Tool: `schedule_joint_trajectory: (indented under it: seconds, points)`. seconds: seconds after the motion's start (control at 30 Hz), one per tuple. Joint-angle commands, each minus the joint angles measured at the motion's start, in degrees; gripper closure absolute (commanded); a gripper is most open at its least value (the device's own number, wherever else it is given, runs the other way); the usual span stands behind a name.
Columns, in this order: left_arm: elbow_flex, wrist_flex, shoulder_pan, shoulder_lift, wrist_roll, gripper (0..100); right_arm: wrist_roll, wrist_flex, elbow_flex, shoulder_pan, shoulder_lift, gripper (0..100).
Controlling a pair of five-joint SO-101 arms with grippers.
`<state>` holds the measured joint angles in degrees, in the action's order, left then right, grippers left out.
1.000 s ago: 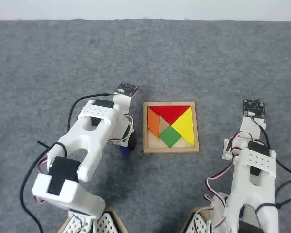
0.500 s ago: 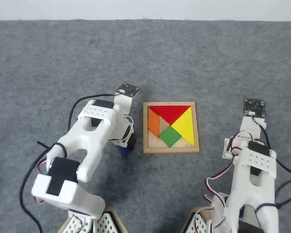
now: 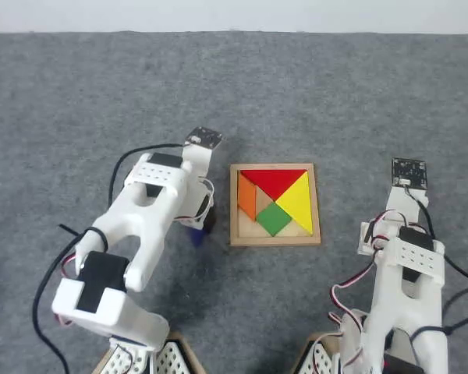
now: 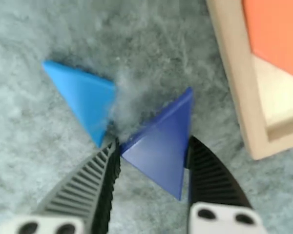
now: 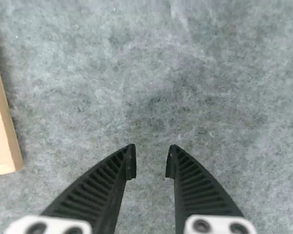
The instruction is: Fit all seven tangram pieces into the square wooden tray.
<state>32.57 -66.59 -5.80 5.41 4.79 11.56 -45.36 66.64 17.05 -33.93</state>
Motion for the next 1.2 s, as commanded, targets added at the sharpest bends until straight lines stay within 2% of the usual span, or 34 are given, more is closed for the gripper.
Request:
schedule_joint_trajectory:
  seconds: [0.0,0.17,0.3,0.5,0.67,0.8,1.0,1.17]
  points:
    - [-6.5,-4.3,0.0,-3.2,-0.1,83,-0.6,0.7,-0.4,-0.4,-2.5,87.3]
    - [-15.2,-12.2,-5.3,-2.6,-2.6,83,-0.7,0.7,-0.4,-0.4,-2.5,87.3]
    - [-19.5,-15.6,-11.2,-2.5,-9.3,85,-0.7,0.8,-0.4,-0.4,-2.5,87.3]
    - [-20.2,-13.8,-16.4,-1.0,-25.5,91,-0.7,0.9,-0.4,-0.4,-2.5,87.3]
    - [-21.5,-10.8,-18.4,6.7,-33.8,89,-0.7,1.0,-0.4,-0.3,-2.5,87.3]
    - [-27.8,-13.6,-20.7,13.2,-40.2,89,-0.7,1.0,-0.5,-0.3,-2.5,87.3]
    - [-42.4,-23.8,-21.5,19.6,-43.9,89,-0.7,1.0,-0.7,-0.4,-2.5,87.3]
    - [-44.4,-23.2,-21.3,20.6,-45.8,86,-0.6,1.0,-0.7,-0.4,-2.5,87.3]
